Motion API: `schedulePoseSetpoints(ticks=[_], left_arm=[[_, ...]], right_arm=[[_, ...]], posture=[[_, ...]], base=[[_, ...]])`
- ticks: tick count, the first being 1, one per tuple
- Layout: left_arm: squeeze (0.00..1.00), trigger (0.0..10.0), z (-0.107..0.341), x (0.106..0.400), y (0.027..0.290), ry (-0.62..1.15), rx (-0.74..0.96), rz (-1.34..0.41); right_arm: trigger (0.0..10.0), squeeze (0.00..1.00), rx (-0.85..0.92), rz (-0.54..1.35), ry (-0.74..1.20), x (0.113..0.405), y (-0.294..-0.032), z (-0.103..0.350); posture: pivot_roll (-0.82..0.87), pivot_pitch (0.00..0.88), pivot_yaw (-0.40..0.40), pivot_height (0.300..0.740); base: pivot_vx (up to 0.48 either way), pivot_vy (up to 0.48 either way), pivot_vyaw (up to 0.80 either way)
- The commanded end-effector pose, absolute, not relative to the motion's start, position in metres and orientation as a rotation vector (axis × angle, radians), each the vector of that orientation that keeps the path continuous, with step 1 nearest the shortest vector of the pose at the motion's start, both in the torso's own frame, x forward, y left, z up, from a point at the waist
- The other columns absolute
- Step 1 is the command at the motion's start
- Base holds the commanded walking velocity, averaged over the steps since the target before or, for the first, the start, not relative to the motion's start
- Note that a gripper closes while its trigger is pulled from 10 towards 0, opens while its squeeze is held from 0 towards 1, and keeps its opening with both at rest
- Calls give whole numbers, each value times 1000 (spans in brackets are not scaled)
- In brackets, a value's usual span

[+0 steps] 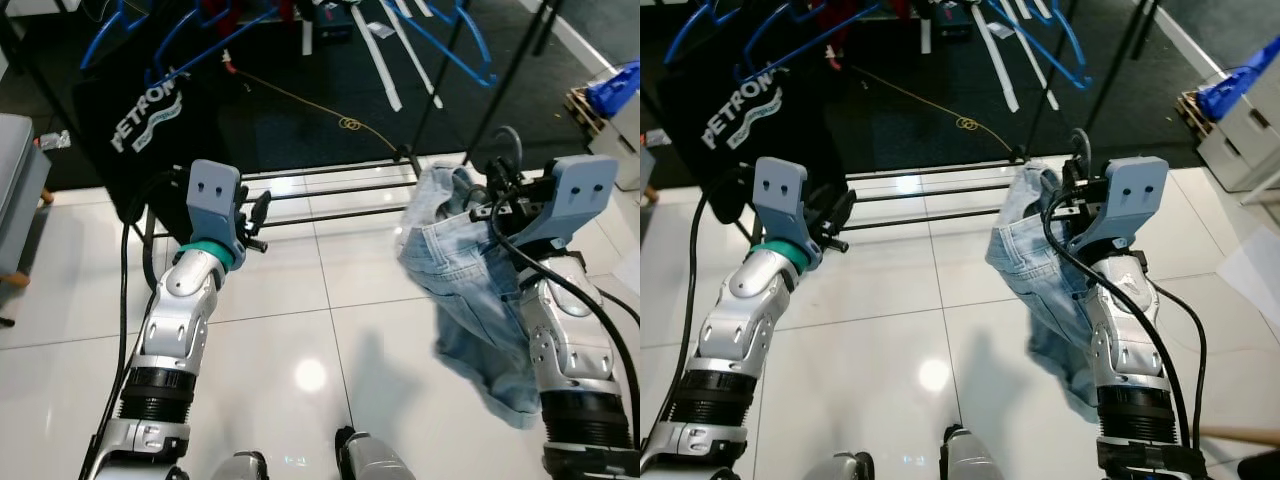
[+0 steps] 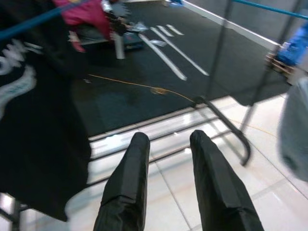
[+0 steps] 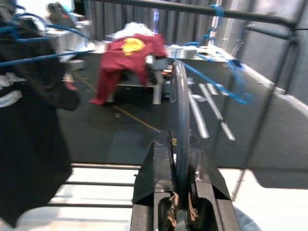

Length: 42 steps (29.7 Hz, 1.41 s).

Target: Hang hanger

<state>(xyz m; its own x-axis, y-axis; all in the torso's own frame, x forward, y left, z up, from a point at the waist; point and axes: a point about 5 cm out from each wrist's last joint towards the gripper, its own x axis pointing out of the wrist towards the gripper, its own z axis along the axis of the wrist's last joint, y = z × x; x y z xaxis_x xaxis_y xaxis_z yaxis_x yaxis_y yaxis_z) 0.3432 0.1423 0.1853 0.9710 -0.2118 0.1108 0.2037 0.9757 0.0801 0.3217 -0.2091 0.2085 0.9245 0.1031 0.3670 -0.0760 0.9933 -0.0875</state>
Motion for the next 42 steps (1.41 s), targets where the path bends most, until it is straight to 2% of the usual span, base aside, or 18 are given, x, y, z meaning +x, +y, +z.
schedulePoseSetpoints(ticks=[1,10,36,42], left_arm=[[0,10000,183,341,139,-110,72,-219],[0,10000,183,340,138,-115,71,-225],[0,10000,183,342,126,-118,78,-269],[0,10000,186,341,122,-129,85,-285]], right_arm=[[10000,0,-63,86,-408,319,-211,212],[10000,0,-51,88,-396,318,-208,207],[10000,0,-55,45,-413,318,-225,216],[10000,0,-81,42,-437,323,-239,239]], posture=[[-73,105,22,740],[-74,103,23,740],[-89,74,30,740],[-90,68,29,740]], base=[[390,0,0],[395,0,0],[404,0,0],[414,0,0]])
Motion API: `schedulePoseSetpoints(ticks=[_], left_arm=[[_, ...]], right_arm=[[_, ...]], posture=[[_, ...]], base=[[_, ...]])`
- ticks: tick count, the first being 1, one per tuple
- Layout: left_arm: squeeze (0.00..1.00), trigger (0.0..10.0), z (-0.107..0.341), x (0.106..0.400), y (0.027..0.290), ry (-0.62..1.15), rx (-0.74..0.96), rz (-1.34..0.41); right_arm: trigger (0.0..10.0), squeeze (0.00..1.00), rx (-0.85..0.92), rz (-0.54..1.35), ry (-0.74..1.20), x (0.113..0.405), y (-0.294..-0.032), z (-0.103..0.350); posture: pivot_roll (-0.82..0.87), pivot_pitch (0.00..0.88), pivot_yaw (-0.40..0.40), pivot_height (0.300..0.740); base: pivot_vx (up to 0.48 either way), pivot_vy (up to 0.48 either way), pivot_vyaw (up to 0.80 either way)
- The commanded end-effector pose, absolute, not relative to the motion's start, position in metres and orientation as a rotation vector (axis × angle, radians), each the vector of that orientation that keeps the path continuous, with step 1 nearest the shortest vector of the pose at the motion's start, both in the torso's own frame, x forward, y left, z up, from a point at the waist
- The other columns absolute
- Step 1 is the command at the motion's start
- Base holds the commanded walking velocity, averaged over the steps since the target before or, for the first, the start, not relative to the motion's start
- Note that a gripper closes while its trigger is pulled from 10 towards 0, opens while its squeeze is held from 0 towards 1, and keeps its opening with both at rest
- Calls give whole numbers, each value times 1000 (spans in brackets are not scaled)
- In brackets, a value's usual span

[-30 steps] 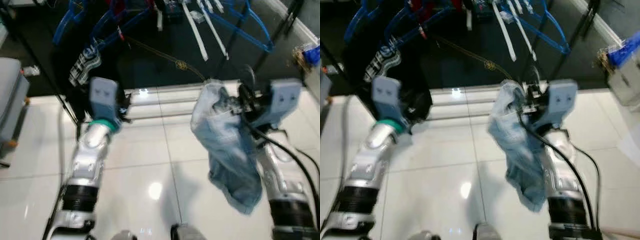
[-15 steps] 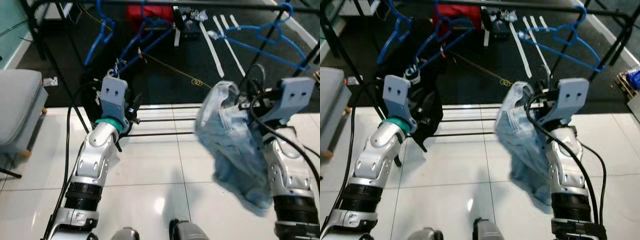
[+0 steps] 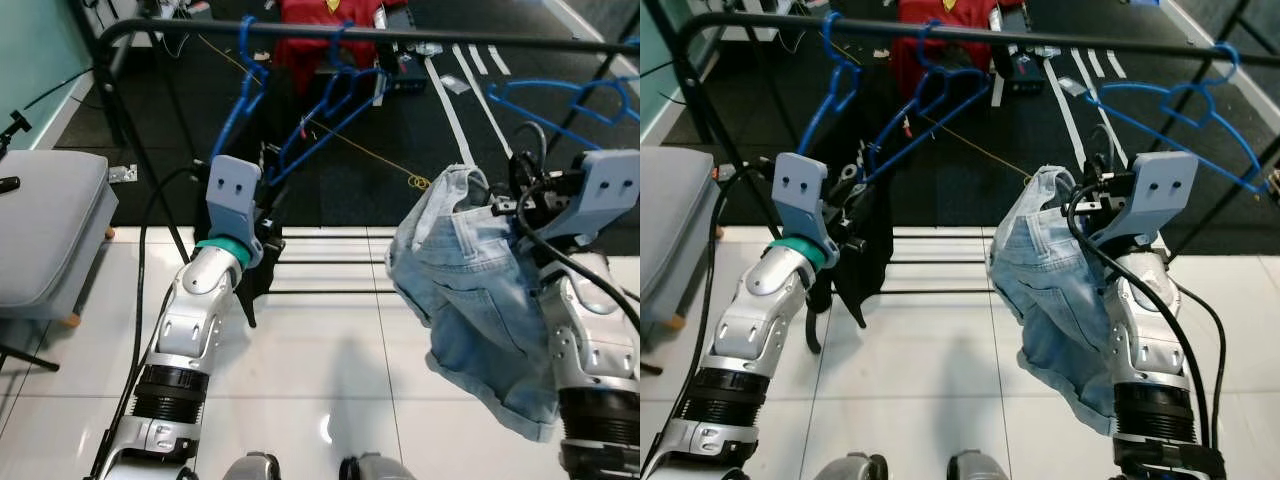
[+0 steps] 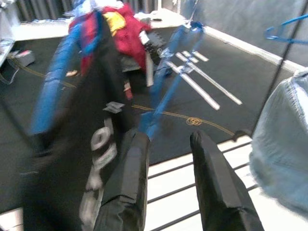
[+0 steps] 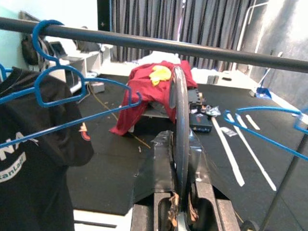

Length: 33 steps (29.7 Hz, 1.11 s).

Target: Hang hanger

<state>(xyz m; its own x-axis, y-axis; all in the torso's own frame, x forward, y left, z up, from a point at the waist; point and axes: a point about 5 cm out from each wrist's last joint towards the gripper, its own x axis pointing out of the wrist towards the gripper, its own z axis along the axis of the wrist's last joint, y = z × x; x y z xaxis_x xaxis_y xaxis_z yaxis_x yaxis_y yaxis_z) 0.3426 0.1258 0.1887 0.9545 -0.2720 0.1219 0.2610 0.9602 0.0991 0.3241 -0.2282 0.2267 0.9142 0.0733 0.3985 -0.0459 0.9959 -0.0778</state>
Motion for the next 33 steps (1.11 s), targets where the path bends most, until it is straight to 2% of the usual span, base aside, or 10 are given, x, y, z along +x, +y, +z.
schedulePoseSetpoints(ticks=[1,13,23,33], left_arm=[[0,10000,186,341,122,-129,85,-285],[0,10000,189,341,120,-140,93,-299],[0,10000,189,340,120,-137,100,-299],[0,10000,190,340,122,-148,102,-299]], right_arm=[[10000,0,-81,42,-437,323,-239,239],[10000,0,-130,13,-501,330,-266,279],[10000,0,-147,13,-537,329,-273,290],[10000,0,-126,15,-508,332,-284,289]], posture=[[-90,68,29,740],[-99,77,32,740],[-99,87,32,740],[-89,97,35,740]], base=[[416,0,0],[416,0,0],[397,0,0],[0,0,0]])
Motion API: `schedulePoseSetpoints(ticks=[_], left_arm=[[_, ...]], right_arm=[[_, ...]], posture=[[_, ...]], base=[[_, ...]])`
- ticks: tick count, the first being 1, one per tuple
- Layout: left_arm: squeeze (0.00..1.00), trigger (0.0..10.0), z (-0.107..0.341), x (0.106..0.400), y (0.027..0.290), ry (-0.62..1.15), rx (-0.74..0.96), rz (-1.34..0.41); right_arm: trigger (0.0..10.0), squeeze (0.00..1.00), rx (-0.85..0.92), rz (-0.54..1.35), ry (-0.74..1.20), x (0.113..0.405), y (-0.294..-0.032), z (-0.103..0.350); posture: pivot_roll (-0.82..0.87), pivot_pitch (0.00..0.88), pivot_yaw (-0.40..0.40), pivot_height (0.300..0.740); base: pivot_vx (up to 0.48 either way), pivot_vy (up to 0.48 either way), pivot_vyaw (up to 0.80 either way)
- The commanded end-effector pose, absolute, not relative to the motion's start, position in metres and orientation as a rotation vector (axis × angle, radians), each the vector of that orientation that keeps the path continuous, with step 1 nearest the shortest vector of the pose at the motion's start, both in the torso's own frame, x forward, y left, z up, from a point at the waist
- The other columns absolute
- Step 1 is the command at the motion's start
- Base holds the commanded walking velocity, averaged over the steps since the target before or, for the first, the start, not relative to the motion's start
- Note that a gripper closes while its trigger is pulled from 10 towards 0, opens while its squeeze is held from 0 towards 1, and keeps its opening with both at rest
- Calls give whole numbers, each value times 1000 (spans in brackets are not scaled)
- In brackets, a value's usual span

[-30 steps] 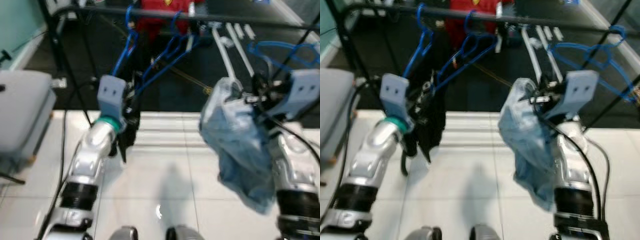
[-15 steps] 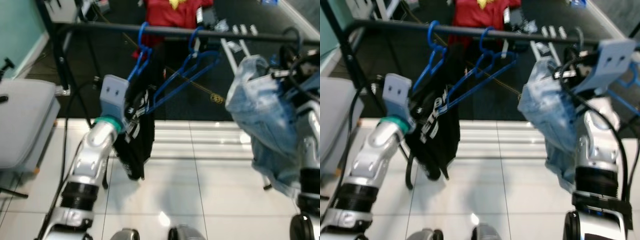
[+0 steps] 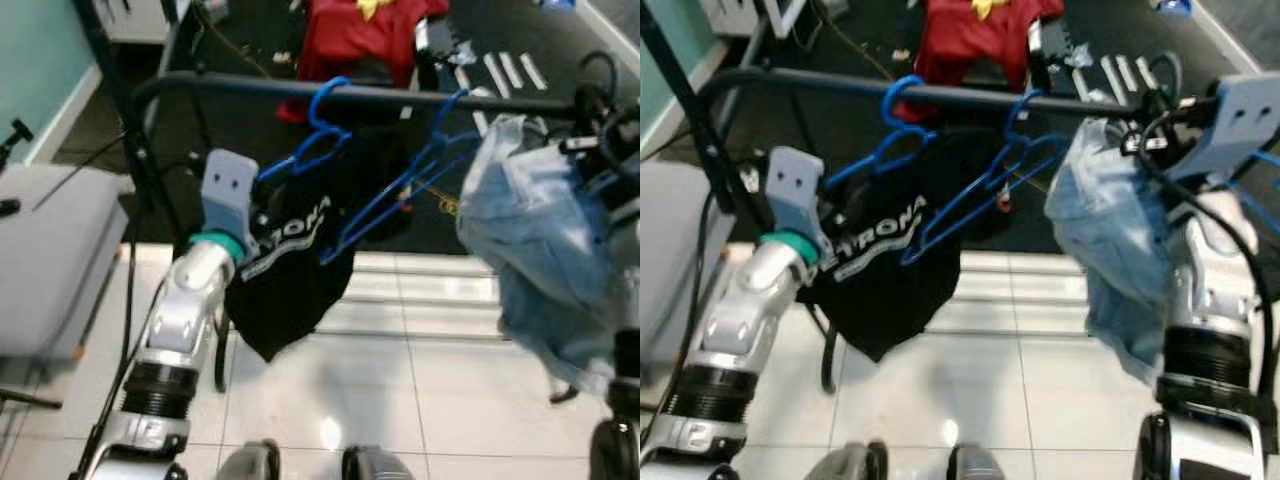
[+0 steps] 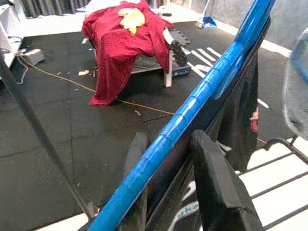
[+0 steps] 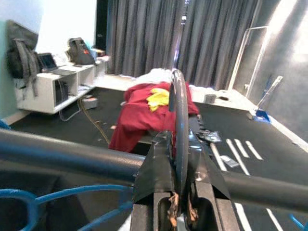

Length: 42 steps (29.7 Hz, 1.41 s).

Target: Hang hanger

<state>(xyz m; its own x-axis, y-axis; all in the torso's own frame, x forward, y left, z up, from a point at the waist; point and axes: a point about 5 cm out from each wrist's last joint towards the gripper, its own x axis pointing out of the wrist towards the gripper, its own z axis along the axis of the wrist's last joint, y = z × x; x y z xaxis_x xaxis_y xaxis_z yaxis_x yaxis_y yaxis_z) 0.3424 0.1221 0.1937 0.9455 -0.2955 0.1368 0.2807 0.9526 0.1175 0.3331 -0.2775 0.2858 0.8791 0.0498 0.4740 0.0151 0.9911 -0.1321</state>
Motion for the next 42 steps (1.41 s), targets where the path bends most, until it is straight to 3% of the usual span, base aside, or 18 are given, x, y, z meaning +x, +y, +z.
schedulePoseSetpoints(ticks=[1,11,14,42], left_arm=[[0,10000,190,340,123,-148,107,-298],[0,10000,194,337,125,-158,133,-323],[0,10000,204,324,118,-211,175,-446],[0,10000,225,294,101,-308,107,-744]], right_arm=[[10000,0,-114,20,-501,333,-285,287],[10000,0,-81,34,-458,339,-293,281],[10000,0,-71,20,-426,342,-295,279],[10000,0,12,7,-352,350,-315,272]], posture=[[-85,98,35,740],[-67,108,43,740],[-61,115,46,740],[-54,132,52,740]], base=[[0,0,0],[0,0,0],[0,0,0],[0,0,0]])
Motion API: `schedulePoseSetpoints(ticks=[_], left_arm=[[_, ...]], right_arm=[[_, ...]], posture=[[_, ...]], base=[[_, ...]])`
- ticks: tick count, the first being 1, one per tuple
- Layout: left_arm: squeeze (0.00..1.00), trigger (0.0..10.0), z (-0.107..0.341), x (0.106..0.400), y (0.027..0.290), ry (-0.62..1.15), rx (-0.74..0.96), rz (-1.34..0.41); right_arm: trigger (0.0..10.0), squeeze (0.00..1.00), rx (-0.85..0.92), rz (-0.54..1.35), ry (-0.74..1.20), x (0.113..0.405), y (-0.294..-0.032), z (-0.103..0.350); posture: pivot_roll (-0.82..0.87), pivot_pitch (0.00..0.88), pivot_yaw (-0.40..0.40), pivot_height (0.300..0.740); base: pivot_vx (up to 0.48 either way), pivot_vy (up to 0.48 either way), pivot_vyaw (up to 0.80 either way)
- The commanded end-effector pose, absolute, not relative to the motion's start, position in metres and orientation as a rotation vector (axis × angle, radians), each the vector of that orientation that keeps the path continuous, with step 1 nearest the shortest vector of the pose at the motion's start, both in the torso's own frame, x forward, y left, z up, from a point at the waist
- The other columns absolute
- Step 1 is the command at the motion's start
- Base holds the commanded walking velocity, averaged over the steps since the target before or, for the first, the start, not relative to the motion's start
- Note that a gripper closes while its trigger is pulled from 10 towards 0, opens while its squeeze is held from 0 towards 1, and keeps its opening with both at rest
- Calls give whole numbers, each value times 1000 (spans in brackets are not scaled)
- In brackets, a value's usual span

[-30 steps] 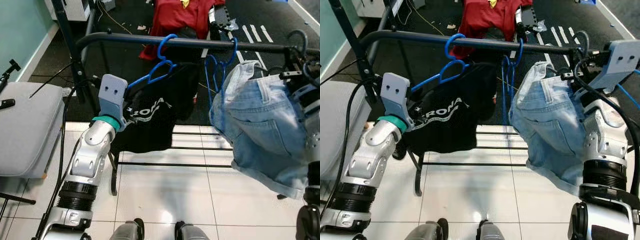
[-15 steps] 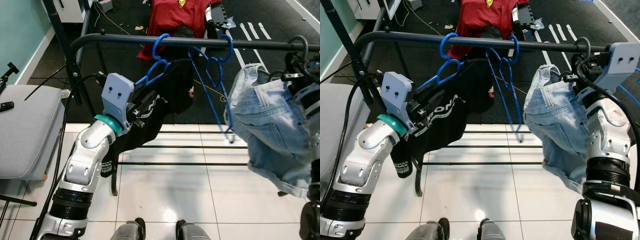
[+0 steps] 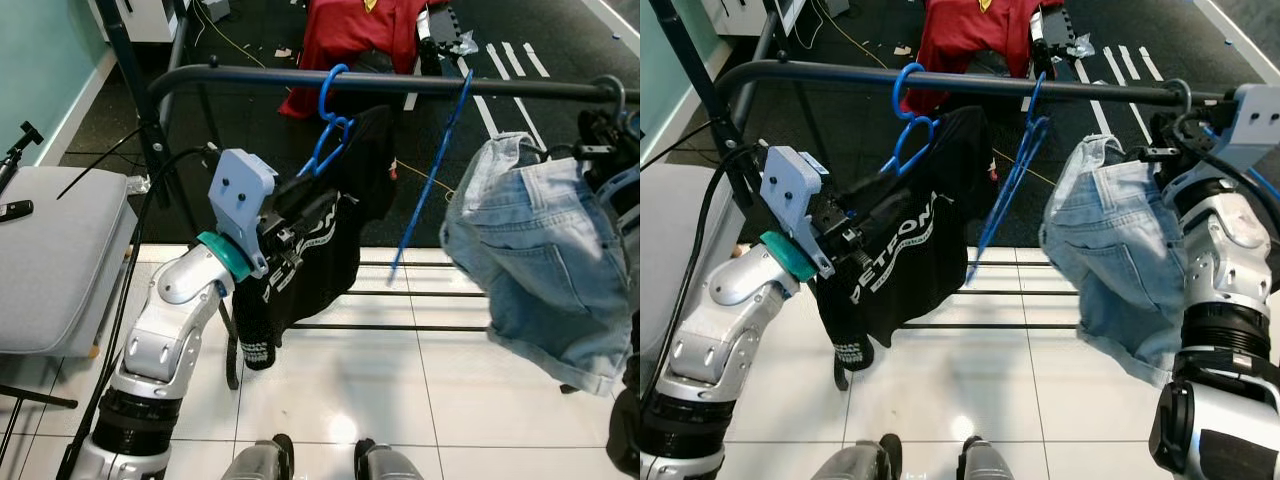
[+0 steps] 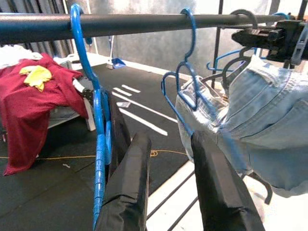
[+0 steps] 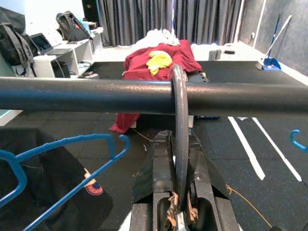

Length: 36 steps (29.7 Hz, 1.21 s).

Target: Hang hanger

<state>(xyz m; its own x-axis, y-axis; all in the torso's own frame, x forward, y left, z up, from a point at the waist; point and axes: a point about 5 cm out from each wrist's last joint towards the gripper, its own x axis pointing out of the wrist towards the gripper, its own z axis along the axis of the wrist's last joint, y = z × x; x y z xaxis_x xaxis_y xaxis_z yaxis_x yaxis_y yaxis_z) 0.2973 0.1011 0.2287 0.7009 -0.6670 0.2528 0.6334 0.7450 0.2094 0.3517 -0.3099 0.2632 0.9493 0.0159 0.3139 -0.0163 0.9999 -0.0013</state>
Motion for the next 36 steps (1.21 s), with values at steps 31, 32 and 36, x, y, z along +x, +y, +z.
schedulePoseSetpoints(ticks=[31,32,36], left_arm=[[0,10000,229,298,117,-291,84,-694],[0,10000,229,298,118,-289,82,-689],[0,10000,228,300,121,-280,73,-667]], right_arm=[[10000,0,-342,-46,-527,308,-270,293],[10000,0,-367,-51,-532,305,-267,293],[10000,0,-409,-46,-556,301,-261,296]], posture=[[-72,107,54,740],[-73,107,55,740],[-74,106,54,740]], base=[[0,0,0],[0,0,0],[0,0,0]])
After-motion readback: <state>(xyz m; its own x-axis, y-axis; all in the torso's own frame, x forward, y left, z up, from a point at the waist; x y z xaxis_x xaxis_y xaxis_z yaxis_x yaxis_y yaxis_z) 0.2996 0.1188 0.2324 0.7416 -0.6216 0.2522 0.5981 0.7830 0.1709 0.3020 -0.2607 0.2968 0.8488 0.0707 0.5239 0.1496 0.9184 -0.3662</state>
